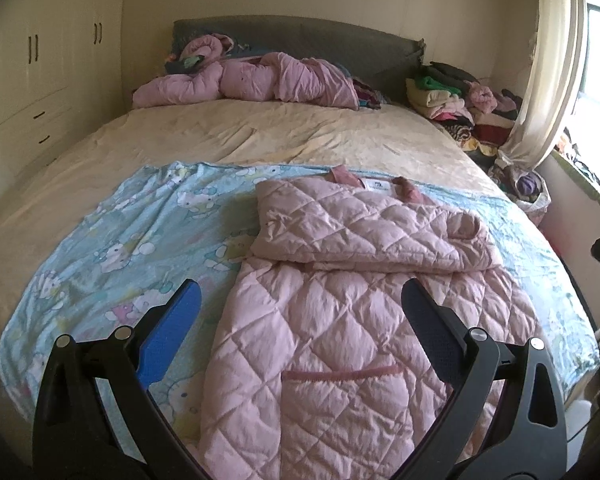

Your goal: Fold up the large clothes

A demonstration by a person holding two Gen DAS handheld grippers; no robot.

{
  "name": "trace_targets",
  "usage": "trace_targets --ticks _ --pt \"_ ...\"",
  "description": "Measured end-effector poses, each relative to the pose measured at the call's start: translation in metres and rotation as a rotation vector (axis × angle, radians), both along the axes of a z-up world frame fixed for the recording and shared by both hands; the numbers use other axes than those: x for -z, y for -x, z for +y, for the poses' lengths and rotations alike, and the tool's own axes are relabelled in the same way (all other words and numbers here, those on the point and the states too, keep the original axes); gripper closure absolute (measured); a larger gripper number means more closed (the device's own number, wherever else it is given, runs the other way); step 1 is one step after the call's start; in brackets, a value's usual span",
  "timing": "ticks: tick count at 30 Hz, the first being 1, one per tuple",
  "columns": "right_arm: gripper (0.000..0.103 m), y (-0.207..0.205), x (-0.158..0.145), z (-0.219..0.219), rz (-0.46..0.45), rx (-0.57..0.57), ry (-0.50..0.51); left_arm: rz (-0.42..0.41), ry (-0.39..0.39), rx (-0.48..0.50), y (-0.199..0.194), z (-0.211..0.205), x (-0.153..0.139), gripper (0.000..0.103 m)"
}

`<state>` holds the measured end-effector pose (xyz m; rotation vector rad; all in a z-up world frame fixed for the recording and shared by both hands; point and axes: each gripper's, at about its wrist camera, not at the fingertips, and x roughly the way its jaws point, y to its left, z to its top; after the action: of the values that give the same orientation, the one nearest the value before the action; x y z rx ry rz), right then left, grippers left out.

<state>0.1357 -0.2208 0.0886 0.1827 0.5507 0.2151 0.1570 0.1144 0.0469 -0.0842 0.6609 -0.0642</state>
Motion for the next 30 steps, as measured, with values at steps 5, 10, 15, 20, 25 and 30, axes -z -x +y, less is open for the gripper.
trace_targets --ticks 5,10,15,20,25,30 --pt "0.007 0.012 0.012 -0.008 0.021 0.004 0.018 0.011 -0.013 -0.01 0.01 0.0 0.01 0.009" --pt "0.007 0.02 0.023 -0.017 0.041 0.013 0.023 0.027 -0.033 -0.021 0.017 -0.002 0.021 0.009" --pt "0.007 0.026 0.035 -0.026 0.067 0.015 0.03 0.041 -0.049 -0.023 0.022 -0.004 0.031 0.009" --pt "0.007 0.033 0.045 -0.033 0.084 0.016 0.035 0.064 -0.059 -0.026 0.027 -0.006 0.043 0.009" --pt "0.007 0.035 0.056 -0.041 0.114 0.025 0.04 0.092 -0.083 -0.026 0.031 -0.008 0.059 0.009" --pt "0.007 0.038 0.067 -0.051 0.143 0.041 0.047 0.139 -0.105 -0.028 0.036 -0.004 0.078 0.009"
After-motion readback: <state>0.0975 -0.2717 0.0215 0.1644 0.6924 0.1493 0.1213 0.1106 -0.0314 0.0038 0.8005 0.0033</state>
